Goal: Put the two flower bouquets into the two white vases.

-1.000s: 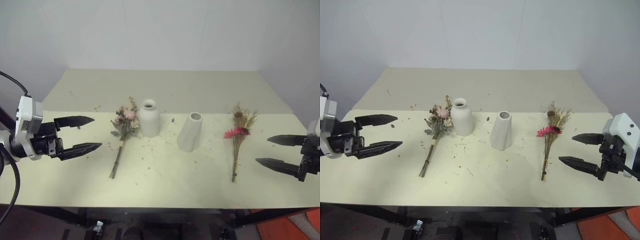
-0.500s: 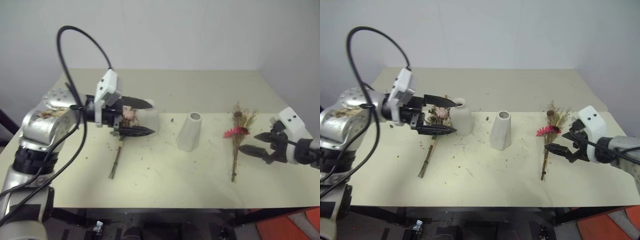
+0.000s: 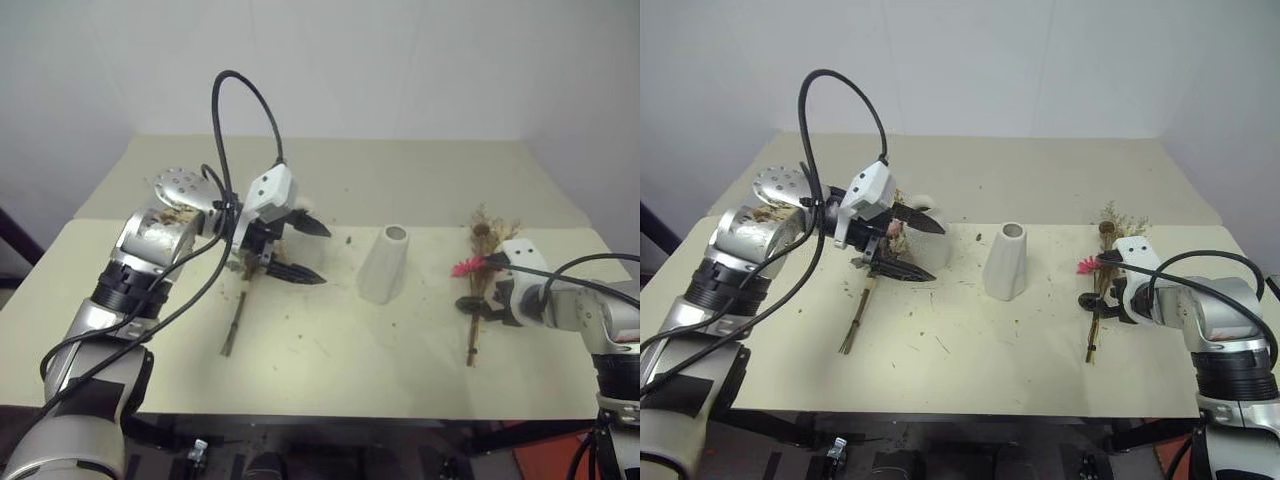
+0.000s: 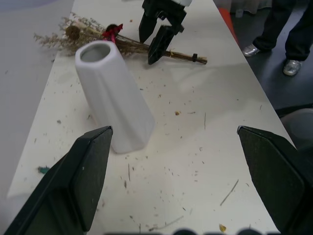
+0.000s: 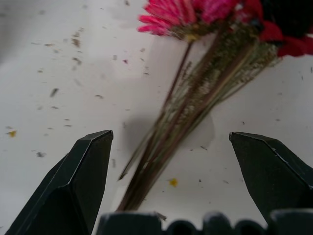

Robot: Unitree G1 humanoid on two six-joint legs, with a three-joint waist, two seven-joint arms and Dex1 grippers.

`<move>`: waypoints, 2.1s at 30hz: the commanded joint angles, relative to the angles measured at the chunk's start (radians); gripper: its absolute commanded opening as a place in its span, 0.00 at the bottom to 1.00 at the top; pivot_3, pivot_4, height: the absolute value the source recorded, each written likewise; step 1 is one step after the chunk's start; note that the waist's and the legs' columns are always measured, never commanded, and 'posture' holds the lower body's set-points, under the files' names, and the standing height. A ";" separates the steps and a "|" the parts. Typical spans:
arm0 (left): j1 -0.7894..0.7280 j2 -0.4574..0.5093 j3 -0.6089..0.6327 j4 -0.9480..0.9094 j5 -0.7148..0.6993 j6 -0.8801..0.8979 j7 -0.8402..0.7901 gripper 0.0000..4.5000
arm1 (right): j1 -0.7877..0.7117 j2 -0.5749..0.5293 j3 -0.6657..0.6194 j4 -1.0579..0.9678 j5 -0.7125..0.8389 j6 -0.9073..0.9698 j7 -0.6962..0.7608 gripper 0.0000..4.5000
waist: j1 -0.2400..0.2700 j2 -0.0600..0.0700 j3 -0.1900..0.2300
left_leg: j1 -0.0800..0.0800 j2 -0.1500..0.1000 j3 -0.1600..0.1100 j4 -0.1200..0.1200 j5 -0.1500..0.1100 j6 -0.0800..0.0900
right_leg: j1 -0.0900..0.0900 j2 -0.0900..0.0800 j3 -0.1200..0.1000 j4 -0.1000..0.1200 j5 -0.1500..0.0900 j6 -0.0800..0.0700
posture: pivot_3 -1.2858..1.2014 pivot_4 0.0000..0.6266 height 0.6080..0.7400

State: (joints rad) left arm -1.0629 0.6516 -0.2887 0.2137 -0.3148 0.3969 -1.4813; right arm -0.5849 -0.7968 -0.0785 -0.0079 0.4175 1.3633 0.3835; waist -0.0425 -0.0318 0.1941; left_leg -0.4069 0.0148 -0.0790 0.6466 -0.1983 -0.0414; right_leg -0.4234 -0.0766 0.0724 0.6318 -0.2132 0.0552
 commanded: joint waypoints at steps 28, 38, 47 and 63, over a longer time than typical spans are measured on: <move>0.104 -0.006 0.196 -0.015 -0.059 0.065 0.115 1.00 | -0.123 0.230 -0.171 -0.174 -0.198 -0.468 -0.261 0.01 | -0.026 0.001 0.001 | 0.001 0.000 0.000 0.000 0.000 0.000 | -0.002 0.000 0.001 0.004 0.000 0.001 | 0.52 0.24 1.00; 0.213 0.015 0.236 -0.059 -0.085 0.053 0.128 1.00 | -0.270 0.462 -0.339 -0.156 0.061 -0.859 -0.178 0.01 | -0.027 0.001 0.001 | 0.003 0.000 -0.001 0.000 0.000 0.000 | -0.001 0.000 0.000 0.008 0.000 0.000 | 0.52 0.24 1.00; 0.234 0.025 0.255 -0.073 -0.109 0.066 0.137 1.00 | -0.274 0.569 -0.276 -0.185 0.194 -0.950 -0.078 0.01 | -0.027 0.002 0.001 | 0.004 0.000 -0.001 0.000 0.000 0.000 | -0.001 0.000 0.000 0.010 0.000 -0.001 | 0.52 0.24 1.00; 0.261 0.043 0.271 -0.086 -0.118 0.086 0.153 1.00 | -0.161 0.593 -0.172 -0.184 0.210 -0.995 -0.002 0.01 | -0.027 0.002 0.001 | 0.004 0.000 -0.001 -0.001 0.000 0.000 | -0.002 0.001 0.000 0.010 -0.001 -0.001 | 0.52 0.24 1.00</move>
State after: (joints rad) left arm -0.8042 0.6768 -0.0524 0.1658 -0.4144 0.4832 -1.3334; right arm -0.7464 -0.2021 -0.2497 -0.1496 0.6116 0.3966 0.3711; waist -0.0694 -0.0299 0.1951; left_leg -0.4032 0.0153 -0.0798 0.6459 -0.1983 -0.0415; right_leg -0.4251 -0.0759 0.0726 0.6418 -0.2139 0.0542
